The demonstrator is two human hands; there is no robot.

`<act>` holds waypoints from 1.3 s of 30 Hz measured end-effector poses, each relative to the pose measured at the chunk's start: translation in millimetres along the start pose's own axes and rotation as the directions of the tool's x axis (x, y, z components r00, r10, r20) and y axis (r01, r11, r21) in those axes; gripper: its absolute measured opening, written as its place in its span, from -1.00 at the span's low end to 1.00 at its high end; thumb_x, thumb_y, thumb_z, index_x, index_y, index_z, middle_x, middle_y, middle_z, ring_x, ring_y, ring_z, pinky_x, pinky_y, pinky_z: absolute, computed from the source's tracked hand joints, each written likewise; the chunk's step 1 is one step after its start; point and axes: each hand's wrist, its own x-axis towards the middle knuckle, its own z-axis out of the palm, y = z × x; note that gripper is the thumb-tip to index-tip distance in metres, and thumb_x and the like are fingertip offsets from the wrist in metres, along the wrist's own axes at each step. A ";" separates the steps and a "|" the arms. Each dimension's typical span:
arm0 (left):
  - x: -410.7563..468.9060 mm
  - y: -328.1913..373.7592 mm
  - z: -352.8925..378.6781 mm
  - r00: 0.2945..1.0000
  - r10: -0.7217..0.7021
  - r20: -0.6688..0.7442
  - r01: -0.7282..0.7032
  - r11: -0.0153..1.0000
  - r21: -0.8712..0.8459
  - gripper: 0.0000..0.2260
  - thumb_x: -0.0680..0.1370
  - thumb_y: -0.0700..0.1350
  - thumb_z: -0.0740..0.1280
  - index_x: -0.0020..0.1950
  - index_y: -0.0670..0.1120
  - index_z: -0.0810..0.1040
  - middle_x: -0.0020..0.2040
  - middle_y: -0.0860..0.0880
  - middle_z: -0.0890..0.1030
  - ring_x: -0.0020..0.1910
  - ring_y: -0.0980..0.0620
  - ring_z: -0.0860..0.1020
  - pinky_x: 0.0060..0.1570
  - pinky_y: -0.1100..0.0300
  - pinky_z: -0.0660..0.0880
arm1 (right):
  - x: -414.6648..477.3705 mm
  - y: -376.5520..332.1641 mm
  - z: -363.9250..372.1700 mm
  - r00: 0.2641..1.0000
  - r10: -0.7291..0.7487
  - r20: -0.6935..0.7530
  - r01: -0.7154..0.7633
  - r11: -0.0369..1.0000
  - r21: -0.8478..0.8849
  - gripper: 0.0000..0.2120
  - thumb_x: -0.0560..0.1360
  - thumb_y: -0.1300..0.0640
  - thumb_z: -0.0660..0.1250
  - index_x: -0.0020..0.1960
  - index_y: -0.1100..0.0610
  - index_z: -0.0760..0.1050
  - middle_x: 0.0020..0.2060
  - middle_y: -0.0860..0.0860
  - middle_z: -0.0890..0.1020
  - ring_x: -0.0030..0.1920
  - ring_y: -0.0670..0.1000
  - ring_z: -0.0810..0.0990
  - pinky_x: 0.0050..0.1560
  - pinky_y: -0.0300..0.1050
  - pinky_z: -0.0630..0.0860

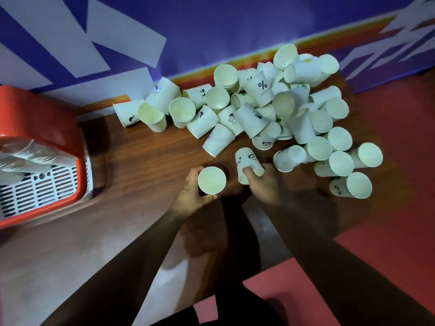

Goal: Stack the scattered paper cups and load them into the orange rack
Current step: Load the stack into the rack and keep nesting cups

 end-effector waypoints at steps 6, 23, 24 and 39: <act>-0.2 3.0 5.7 0.991 0.052 0.119 -0.075 0.977 0.197 -0.47 0.39 -0.33 0.30 0.37 -0.17 0.46 0.33 -0.08 0.49 0.35 -0.05 0.45 0.26 0.31 0.32 | -9.5 4.4 -47.3 0.968 -0.247 0.053 0.244 0.968 0.061 -0.39 0.32 -0.12 0.38 0.31 0.09 0.41 0.18 0.04 0.53 0.18 0.06 0.50 0.19 0.01 0.48; 100.3 57.9 -30.2 0.968 -0.192 -0.162 0.234 0.923 0.305 -0.50 0.49 0.23 0.41 0.10 -0.21 0.56 0.02 -0.11 0.62 0.06 -0.13 0.58 -0.06 0.10 0.42 | -32.2 -3.2 -23.7 0.617 -0.686 0.385 0.787 0.522 -0.329 -0.16 0.34 -0.19 0.44 0.48 0.11 0.21 0.29 0.05 0.50 0.25 0.15 0.40 0.27 0.07 0.29; 101.4 58.0 -28.3 0.967 -0.196 -0.165 0.240 0.917 0.318 -0.51 0.52 0.20 0.41 0.15 -0.22 0.56 0.06 -0.13 0.61 0.10 -0.14 0.57 -0.03 0.11 0.40 | -30.5 2.0 -18.7 0.611 -0.686 0.395 0.789 0.489 -0.372 -0.16 0.34 -0.18 0.44 0.48 0.12 0.21 0.28 0.05 0.51 0.24 0.16 0.40 0.25 0.08 0.29; 64.5 59.3 -21.4 0.949 -0.204 -0.239 0.245 0.957 0.157 -0.60 0.49 0.14 0.47 0.06 -0.13 0.46 -0.13 0.04 0.53 -0.14 0.04 0.52 -0.20 0.13 0.37 | 39.2 38.1 -83.9 0.818 -0.568 -0.088 0.475 0.755 -0.452 -0.49 0.48 0.02 0.31 0.32 0.30 0.40 0.26 0.27 0.45 0.26 0.28 0.43 0.25 0.15 0.42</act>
